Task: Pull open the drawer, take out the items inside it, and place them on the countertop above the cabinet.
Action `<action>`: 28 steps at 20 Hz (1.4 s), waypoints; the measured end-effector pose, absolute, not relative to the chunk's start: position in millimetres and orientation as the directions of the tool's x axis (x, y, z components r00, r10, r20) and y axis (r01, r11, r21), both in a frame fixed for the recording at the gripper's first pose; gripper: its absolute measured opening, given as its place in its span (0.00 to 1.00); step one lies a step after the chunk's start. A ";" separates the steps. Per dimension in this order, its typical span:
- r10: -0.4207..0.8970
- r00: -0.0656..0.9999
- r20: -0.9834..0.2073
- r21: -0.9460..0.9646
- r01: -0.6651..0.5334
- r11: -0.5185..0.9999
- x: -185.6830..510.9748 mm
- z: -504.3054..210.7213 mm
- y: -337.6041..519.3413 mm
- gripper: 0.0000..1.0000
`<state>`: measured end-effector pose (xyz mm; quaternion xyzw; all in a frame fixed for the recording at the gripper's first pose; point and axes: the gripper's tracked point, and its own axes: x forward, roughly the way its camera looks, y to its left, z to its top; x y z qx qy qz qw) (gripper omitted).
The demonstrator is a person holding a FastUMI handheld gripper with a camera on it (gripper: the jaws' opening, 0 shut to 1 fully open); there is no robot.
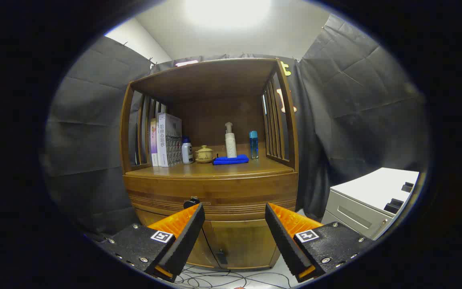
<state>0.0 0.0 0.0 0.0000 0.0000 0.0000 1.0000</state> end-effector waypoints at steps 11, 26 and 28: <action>-0.009 1.000 0.009 0.024 0.009 1.000 6.2 19.5 -3.1 0.95; 0.093 0.996 -0.007 0.016 -0.093 0.996 61.6 11.5 63.3 0.94; 0.120 0.991 -0.053 0.030 -0.119 0.992 78.0 -2.5 75.6 0.94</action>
